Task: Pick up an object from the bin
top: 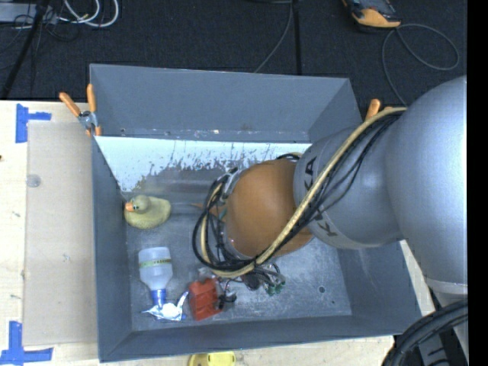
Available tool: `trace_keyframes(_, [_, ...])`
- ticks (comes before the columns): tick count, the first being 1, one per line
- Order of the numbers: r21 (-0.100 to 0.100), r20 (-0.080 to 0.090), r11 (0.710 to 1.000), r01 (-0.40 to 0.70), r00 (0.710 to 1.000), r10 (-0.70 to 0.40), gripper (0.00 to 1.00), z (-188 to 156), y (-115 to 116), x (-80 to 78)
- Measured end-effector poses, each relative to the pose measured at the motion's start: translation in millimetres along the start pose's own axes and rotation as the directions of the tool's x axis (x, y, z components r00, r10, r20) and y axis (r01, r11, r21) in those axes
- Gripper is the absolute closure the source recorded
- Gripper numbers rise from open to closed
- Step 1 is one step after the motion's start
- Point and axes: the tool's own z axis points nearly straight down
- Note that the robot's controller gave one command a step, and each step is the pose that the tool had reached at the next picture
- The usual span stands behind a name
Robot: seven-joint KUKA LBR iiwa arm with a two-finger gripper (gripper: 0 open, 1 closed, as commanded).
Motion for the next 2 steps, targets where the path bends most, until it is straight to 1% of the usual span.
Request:
trace_keyframes(1, [0.000,0.000,1.000,-0.001,1.000,0.001,1.00,0,0,0.0])
trace_keyframes(2, [0.001,0.007,1.000,-0.012,1.000,0.012,1.00,-148,8,0.0])
